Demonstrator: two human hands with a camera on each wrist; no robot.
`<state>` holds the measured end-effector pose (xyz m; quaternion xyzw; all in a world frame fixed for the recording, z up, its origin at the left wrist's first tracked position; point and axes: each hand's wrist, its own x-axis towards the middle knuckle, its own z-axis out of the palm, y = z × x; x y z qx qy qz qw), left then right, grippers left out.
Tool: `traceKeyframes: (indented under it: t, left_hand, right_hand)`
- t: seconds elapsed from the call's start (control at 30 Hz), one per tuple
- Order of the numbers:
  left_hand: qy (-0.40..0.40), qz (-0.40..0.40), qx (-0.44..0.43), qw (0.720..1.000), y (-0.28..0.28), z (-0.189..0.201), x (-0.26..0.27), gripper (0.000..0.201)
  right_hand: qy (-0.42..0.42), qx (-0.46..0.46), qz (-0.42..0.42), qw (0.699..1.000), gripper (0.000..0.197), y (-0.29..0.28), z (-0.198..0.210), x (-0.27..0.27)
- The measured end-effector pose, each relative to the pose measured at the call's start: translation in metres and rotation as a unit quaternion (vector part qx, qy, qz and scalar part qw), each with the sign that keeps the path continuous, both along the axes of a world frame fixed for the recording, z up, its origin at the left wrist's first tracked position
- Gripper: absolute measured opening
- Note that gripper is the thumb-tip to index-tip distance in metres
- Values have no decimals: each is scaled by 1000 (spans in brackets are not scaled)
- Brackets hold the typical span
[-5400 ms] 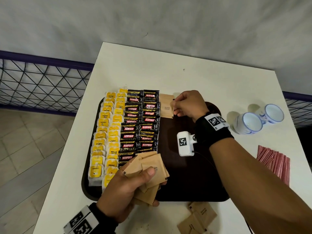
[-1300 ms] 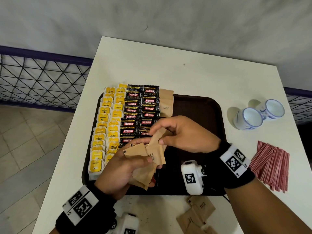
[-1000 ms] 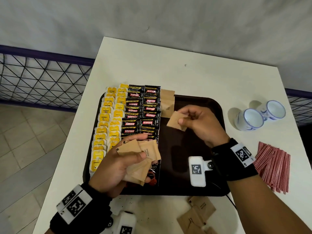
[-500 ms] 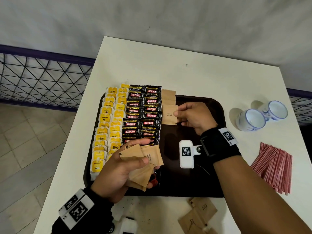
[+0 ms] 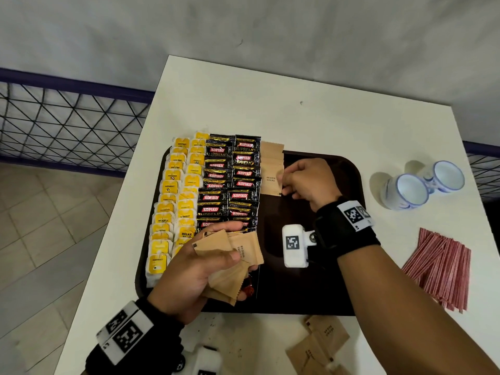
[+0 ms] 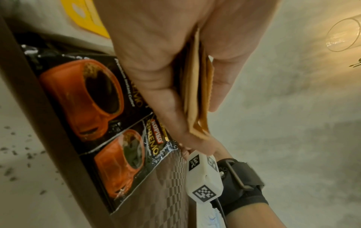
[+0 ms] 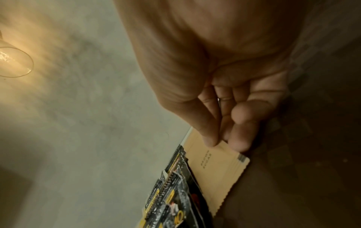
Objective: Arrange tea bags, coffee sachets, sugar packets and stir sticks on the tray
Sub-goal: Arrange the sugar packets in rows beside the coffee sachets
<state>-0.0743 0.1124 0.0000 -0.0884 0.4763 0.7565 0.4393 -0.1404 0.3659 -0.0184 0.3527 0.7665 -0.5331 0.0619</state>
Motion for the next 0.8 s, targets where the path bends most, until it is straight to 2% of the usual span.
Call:
traceKeyframes:
  t: [0.1, 0.17, 0.23, 0.33, 0.4, 0.53, 0.63, 0.73, 0.8]
  left_hand:
    - [-3, 0, 11, 1000, 0, 0, -1, 50]
    - [-6, 4, 16, 1000, 1, 0, -2, 51]
    - [-6, 5, 20, 1000, 0, 1, -2, 52]
    - [-7, 5, 22, 1000, 1, 2, -4, 54]
    - [-4, 11, 24, 1000, 2, 1, -5, 55]
    - [-4, 21, 32, 999, 5, 1, -5, 57]
    - [-24, 15, 35, 999, 8, 0, -4, 57]
    - [-28, 18, 42, 999, 9, 0, -3, 49]
    - [-23, 24, 50, 998, 8, -1, -3, 55]
  right_hand:
    - [-6, 8, -7, 1000, 12, 2, -1, 2]
    - [-2, 46, 2, 999, 17, 2, 3, 7]
    - [30, 55, 27, 998, 15, -2, 12, 15]
    - [86, -33, 130, 987, 14, -13, 33, 36]
    - [72, -94, 224, 967, 21, -20, 45, 52]
    - [50, -73, 341, 936, 39, -33, 48, 69]
    - [60, -59, 351, 933, 39, -39, 45, 71]
    - [69, -58, 344, 935, 35, -41, 45, 70]
    - [60, -47, 336, 939, 28, -41, 43, 68]
